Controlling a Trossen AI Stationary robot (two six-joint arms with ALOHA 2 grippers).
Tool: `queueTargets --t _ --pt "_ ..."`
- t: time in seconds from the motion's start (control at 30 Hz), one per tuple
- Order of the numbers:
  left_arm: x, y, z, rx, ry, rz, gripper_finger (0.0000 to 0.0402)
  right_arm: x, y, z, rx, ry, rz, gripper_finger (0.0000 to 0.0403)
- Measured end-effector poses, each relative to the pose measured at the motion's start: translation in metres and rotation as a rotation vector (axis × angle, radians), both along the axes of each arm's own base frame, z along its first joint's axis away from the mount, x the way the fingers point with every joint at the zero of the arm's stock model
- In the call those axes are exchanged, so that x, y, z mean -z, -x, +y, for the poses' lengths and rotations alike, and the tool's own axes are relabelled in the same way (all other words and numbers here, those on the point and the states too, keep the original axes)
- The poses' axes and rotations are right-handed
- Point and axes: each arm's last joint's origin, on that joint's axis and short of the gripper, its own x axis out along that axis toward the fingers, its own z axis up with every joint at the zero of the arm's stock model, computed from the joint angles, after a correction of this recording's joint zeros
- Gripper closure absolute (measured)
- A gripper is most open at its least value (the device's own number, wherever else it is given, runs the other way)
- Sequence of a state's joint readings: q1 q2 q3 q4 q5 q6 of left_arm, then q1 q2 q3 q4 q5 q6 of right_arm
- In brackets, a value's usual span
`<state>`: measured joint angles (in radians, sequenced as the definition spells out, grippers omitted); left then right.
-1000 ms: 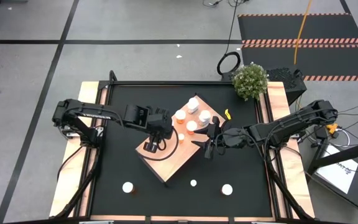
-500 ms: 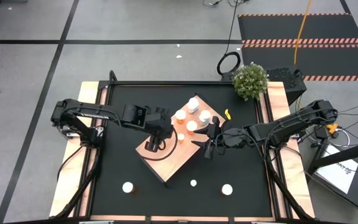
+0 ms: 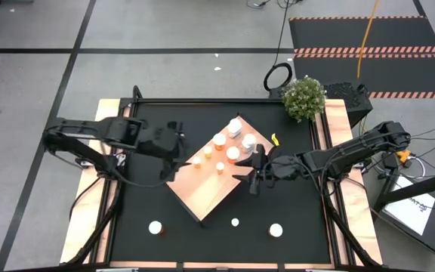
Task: Pick and place medicine bottles onto shelf by color
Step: Put the small orange pill bottle on the shelf
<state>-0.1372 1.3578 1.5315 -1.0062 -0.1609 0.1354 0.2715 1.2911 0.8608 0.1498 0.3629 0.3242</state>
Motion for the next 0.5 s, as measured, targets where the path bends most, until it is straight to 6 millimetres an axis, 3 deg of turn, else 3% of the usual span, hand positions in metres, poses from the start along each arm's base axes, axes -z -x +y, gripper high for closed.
queueTargets --t 0.1,0.23,0.5 --pt "-0.003 0.016 -0.007 -0.005 0.027 -0.037 0.0144 -0.002 0.001 0.004 -0.004 0.002 -0.018 0.0195" --pt "0.009 0.040 -0.016 -0.024 0.016 -0.077 0.0144 -0.003 0.004 0.013 0.002 0.007 -0.025 0.0195" --pt "0.027 0.071 -0.033 -0.065 0.058 -0.237 0.0144 0.003 0.015 0.048 0.059 0.041 -0.038 0.0195"
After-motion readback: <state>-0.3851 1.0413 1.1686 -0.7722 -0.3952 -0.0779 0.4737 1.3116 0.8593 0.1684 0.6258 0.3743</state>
